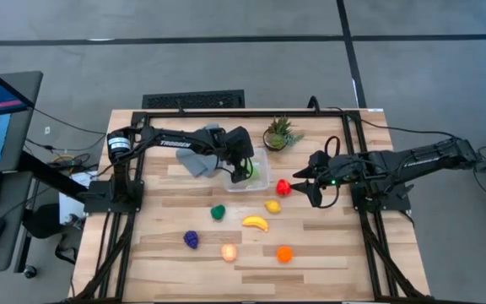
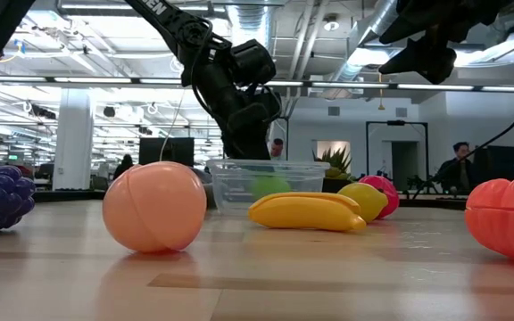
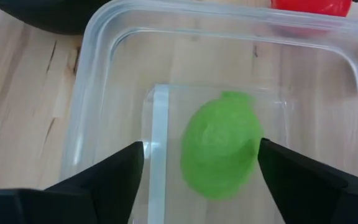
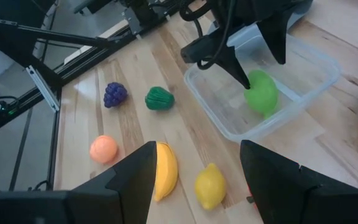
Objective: Pick and placing Produce into tupperware
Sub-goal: Put the red apple into the transparent bin
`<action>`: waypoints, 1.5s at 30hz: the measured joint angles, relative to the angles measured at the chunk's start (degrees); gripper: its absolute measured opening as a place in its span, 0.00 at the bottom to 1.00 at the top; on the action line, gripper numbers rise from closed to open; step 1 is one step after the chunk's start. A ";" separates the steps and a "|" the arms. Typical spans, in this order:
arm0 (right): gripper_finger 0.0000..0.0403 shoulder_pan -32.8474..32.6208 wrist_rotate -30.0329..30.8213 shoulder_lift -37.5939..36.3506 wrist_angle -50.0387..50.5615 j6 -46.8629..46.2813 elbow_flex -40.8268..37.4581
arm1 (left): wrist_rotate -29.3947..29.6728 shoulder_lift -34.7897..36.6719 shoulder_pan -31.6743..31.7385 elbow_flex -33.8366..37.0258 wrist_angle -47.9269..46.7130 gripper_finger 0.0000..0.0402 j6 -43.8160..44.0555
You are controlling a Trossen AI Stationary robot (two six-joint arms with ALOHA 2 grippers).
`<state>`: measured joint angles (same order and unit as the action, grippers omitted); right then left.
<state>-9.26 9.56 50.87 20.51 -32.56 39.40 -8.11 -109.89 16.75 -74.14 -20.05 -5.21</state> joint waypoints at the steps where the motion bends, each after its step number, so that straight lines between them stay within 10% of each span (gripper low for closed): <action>1: 0.63 0.00 0.00 0.00 0.00 0.00 0.00 | 0.02 0.00 0.02 0.01 0.00 0.78 0.02; 23: 0.63 -4.86 19.01 0.98 22.93 -22.80 -0.04 | -13.23 6.56 3.42 -4.41 -10.17 0.79 4.27; 38: 0.63 -6.65 18.84 14.64 15.11 -47.65 -0.04 | -12.79 33.28 4.46 -0.46 -23.56 0.79 5.37; 45: 0.63 -3.76 17.52 13.22 7.69 -42.44 -0.04 | -5.13 48.39 4.46 5.96 -25.86 0.79 8.15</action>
<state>-13.02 27.08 64.09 28.21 -75.00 39.35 -13.24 -61.49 21.21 -68.18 -45.92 2.94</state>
